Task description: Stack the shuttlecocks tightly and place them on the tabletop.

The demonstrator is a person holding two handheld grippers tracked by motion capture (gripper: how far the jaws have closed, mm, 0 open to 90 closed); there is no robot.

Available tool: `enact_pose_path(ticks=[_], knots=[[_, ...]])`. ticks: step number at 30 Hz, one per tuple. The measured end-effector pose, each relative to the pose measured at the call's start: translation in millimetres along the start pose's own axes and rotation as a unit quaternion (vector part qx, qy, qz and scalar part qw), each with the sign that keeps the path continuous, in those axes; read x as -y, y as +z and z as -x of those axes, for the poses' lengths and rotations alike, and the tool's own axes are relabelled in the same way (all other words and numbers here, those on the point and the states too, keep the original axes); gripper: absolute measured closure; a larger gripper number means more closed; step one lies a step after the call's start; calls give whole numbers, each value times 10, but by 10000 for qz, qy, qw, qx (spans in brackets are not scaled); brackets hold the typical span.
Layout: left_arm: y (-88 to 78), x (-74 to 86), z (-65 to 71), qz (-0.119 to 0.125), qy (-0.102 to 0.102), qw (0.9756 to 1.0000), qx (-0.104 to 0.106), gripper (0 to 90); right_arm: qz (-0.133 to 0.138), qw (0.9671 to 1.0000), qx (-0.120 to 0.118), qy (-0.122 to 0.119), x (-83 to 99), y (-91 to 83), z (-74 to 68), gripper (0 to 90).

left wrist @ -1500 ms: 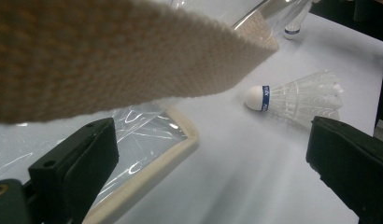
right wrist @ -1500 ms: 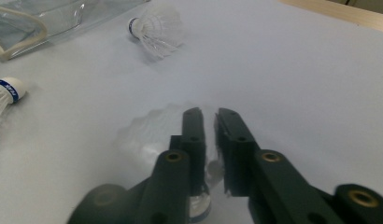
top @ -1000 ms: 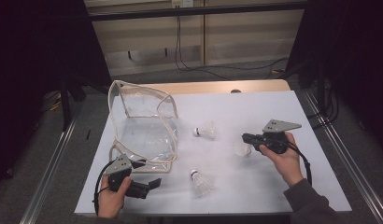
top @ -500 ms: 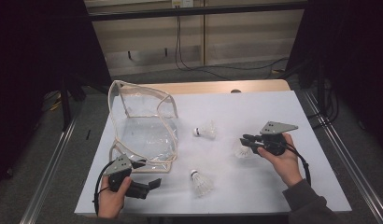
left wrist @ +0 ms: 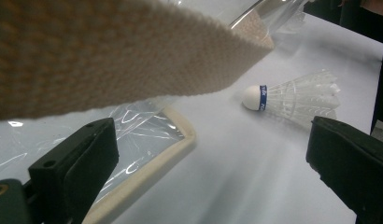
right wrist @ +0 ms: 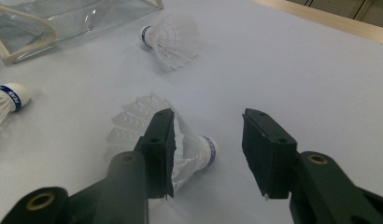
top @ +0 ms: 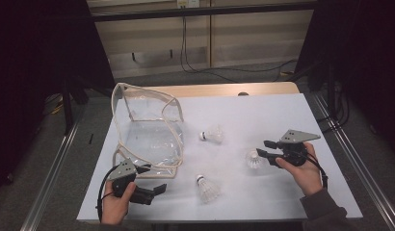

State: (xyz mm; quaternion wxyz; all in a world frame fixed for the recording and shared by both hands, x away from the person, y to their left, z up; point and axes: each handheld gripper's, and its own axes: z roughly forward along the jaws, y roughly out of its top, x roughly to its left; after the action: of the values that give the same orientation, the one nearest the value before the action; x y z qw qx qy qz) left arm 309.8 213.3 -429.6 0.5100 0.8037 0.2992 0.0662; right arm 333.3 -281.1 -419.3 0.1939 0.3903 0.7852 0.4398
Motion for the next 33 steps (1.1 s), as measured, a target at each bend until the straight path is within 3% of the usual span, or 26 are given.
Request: enact_pose_path(ticks=[6,23,30,33], knots=[[0,1,1,-7,12,10000,6,23,-13,10000,76,4,33,-63,16,500],[4,0,7,-5,30,10000,3,23,-120,9997,197,107,85,-109,79,489],[6,0,11,-17,35,10000,5,23,-209,9984,430,303,143,-129,137,362],[7,0,13,-14,35,10000,11,23,-229,9978,476,398,166,-129,159,264]])
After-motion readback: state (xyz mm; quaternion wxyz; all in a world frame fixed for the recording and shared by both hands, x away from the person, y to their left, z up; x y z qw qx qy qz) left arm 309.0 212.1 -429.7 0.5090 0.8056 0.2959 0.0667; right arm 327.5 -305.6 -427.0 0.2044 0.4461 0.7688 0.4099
